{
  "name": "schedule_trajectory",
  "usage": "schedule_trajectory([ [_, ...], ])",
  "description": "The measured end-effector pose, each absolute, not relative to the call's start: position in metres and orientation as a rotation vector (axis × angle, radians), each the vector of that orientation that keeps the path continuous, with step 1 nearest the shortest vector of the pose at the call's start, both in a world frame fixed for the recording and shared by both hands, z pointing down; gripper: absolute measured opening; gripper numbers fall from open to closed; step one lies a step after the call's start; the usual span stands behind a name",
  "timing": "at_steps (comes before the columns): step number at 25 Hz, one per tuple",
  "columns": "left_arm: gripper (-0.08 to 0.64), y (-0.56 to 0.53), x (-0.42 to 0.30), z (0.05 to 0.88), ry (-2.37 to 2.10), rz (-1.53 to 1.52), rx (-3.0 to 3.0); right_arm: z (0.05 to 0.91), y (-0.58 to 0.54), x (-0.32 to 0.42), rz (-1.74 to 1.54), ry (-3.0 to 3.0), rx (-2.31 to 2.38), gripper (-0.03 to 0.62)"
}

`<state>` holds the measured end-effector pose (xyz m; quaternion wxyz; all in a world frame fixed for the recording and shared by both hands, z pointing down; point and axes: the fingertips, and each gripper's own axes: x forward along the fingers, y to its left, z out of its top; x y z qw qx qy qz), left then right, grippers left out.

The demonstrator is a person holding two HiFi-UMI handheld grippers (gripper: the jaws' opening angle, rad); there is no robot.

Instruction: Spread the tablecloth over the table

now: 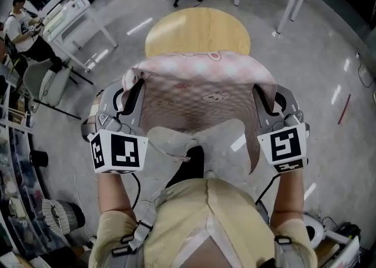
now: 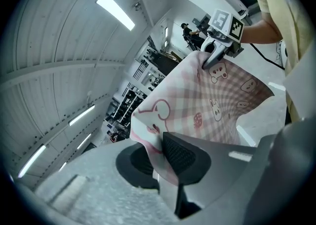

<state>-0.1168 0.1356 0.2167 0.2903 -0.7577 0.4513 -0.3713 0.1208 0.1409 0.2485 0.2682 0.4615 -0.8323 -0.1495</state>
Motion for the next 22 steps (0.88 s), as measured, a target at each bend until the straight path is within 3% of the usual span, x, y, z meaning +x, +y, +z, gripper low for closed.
schedule_trajectory([
  [8,0.046,0.122,-0.117,0.216,1.136,-0.933,-1.978,0.247,0.128,0.118,-0.500,-2.180,1.208,0.035],
  [22,0.052,-0.038,-0.171,0.170,1.080,-0.856,-1.968,0.187,-0.025,0.065,-0.602,-2.027,1.284,0.043],
])
